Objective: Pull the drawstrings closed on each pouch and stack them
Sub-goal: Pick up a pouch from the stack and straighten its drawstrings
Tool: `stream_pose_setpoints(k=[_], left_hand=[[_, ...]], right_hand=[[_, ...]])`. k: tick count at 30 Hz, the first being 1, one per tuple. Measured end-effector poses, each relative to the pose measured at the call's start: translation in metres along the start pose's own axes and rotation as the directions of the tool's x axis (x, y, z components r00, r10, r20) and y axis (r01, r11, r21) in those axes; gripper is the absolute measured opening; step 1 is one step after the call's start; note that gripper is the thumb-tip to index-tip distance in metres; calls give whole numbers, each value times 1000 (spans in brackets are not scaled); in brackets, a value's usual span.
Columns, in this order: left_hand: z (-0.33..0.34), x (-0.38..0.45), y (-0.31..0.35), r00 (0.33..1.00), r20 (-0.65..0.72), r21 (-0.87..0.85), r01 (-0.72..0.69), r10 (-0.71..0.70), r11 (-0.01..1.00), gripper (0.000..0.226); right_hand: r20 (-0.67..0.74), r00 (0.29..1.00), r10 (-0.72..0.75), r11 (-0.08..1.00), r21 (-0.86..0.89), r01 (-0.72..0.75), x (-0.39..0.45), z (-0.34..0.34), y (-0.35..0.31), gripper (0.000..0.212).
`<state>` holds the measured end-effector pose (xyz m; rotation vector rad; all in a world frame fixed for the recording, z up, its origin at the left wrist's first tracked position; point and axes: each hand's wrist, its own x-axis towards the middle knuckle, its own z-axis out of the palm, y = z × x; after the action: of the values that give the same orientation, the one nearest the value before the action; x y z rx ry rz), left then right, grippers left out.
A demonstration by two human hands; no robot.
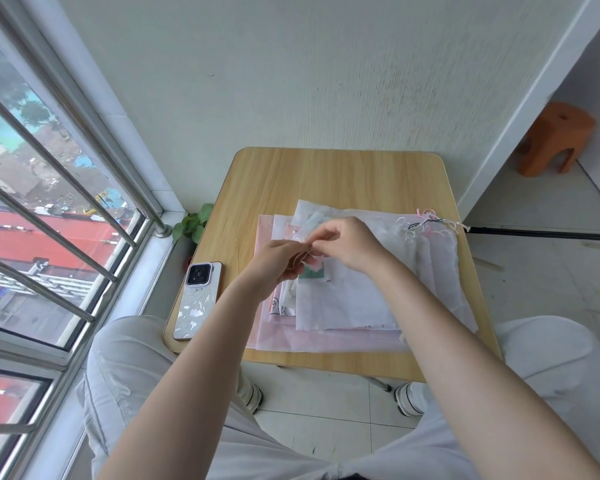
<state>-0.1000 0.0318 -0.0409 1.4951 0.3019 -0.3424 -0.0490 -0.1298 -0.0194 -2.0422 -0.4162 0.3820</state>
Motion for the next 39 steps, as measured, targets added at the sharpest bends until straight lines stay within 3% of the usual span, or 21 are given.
stream_pose_setpoints(k=[11, 18, 24, 29, 39], left_hand=[[-1, 2, 2, 1000, -20, 82, 19, -18, 996, 27], [1, 1, 4, 999, -37, 105, 41, -38, 994, 22], [5, 4, 2, 996, -61, 240, 72, -59, 968, 23], [2, 2, 0, 996, -50, 295, 91, -80, 951, 24], [-5, 4, -9, 989, -39, 115, 145, -141, 983, 31]], right_hand=[[85, 994, -74, 940, -328, 98, 0, 5, -4, 11], [73, 996, -56, 962, -265, 73, 0, 5, 0, 12], [76, 996, -36, 924, -378, 62, 4, 10, 4, 7], [126, 992, -10, 916, -398, 60, 5, 14, 9, 16], [137, 990, -27, 944, -323, 70, 2, 7, 13, 14]])
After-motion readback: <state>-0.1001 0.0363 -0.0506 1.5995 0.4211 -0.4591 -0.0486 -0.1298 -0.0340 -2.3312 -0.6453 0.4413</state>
